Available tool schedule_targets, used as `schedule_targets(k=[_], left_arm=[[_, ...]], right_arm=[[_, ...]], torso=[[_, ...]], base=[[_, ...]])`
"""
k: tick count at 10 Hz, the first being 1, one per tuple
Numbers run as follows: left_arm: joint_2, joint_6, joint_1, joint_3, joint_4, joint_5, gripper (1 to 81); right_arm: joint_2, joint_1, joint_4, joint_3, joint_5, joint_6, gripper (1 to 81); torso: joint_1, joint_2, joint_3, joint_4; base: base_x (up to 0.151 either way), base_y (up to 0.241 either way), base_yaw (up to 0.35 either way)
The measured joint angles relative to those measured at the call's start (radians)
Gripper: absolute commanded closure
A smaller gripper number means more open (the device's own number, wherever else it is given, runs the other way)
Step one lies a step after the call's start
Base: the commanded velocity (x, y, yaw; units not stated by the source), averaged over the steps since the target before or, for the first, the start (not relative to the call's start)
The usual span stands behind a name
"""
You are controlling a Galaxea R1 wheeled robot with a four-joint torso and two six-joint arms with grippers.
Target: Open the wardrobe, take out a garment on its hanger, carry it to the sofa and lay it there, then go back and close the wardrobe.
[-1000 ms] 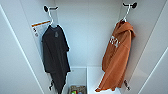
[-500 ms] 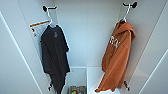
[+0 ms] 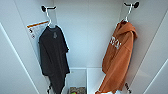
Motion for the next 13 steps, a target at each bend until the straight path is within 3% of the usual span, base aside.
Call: schedule_targets(k=[7, 13], left_arm=[[0.000, 0.000, -0.002, 0.000, 0.000, -0.003, 1.0], [0.000, -0.005, -0.002, 0.000, -0.001, -0.003, 1.0]], right_arm=[[0.000, 0.004, 0.000, 0.000, 0.001, -0.003, 1.0], [0.001, -0.013, 0.000, 0.006, -0.005, -0.058, 1.0]], torso=[[0.000, 0.000, 0.000, 0.000], [0.001, 0.000, 0.000, 0.000]], base=[[0.086, 0.000, 0.000], [0.000, 0.000, 0.000]])
